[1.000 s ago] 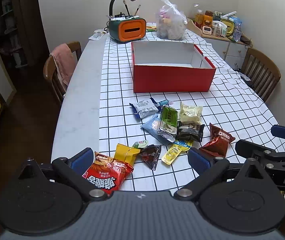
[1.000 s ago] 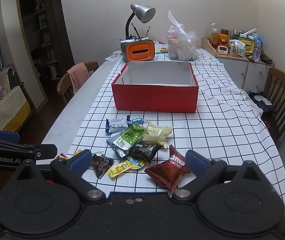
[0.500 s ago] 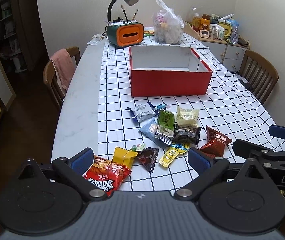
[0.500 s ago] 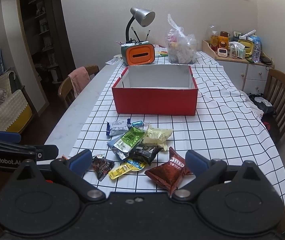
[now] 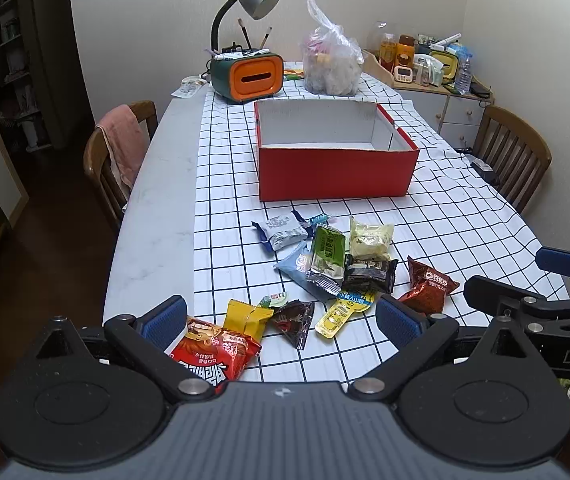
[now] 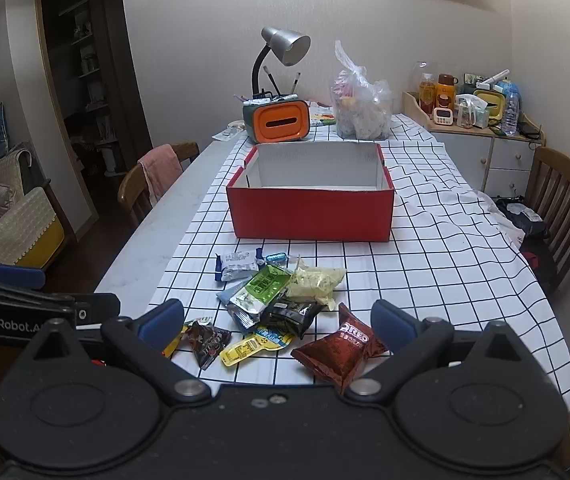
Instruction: Organize snacks
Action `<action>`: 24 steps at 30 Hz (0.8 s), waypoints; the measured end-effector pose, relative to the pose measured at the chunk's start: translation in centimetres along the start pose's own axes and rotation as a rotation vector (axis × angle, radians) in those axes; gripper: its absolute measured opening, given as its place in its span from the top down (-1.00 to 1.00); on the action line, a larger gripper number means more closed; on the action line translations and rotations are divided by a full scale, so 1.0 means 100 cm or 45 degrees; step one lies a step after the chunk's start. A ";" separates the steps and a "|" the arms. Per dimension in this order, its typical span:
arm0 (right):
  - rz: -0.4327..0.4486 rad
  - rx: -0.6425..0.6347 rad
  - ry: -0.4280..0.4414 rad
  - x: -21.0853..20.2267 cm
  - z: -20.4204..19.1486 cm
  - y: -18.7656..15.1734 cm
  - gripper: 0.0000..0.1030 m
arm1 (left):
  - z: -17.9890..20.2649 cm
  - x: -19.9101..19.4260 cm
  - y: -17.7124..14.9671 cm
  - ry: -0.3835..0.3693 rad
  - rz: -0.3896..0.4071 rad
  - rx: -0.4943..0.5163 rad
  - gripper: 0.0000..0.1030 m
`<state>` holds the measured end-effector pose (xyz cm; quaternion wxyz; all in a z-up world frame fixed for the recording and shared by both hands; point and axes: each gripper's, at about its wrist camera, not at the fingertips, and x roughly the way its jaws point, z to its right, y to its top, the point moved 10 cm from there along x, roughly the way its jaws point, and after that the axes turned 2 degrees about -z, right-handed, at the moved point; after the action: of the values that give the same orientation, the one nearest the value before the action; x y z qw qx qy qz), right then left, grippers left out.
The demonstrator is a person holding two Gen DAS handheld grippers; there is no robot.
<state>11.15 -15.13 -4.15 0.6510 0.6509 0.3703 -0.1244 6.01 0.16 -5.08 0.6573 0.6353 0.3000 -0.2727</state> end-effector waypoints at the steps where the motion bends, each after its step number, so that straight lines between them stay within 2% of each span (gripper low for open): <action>1: -0.001 0.001 -0.003 0.000 0.000 0.000 -0.94 | 0.000 0.001 0.000 -0.002 -0.004 -0.001 -0.97; 7: -0.018 0.028 -0.038 0.008 0.011 -0.002 -0.94 | -0.004 0.018 -0.005 -0.009 -0.069 -0.028 -0.97; 13: -0.090 0.084 -0.060 0.029 0.025 -0.012 -0.94 | -0.017 0.042 -0.013 -0.005 -0.149 -0.066 -0.97; 20: -0.224 0.186 -0.123 0.067 0.050 -0.030 -0.88 | -0.037 0.074 -0.034 -0.010 -0.264 -0.095 -0.97; 24: -0.297 0.264 -0.157 0.086 0.065 -0.042 -0.83 | -0.043 0.090 -0.041 -0.026 -0.288 -0.091 -0.97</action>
<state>16.53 -18.94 -13.67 0.5828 0.6585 0.3878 -0.2763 8.85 4.50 -14.58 0.6476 0.5706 0.3727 -0.3408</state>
